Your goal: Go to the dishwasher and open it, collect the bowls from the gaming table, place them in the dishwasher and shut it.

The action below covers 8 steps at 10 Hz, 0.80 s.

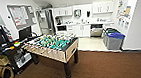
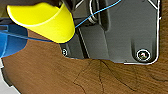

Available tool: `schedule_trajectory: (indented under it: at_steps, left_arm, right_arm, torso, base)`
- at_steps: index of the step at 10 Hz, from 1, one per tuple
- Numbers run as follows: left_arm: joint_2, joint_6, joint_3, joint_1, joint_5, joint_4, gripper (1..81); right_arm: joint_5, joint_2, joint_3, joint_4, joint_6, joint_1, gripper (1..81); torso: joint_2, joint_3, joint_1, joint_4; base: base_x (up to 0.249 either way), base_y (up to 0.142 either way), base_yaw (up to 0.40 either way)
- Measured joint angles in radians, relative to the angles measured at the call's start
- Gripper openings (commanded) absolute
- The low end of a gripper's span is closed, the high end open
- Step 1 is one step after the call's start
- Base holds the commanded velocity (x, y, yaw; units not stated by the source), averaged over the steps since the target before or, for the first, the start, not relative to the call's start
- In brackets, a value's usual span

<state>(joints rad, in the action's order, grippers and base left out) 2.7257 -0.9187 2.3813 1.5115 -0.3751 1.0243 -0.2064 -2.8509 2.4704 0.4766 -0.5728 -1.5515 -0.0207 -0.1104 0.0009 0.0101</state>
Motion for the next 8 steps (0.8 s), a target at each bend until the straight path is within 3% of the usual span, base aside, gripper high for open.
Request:
schedule_trajectory:
  at_steps: [8]
  left_arm:
    - [0.003,0.000,-0.002,0.003,-0.001,0.000,1.0]
  right_arm:
    - [0.000,0.000,0.000,0.000,0.000,-0.001,1.0]
  torso:
    - [0.000,0.000,0.000,0.000]
  base:
    - [0.146,-0.144,0.000]
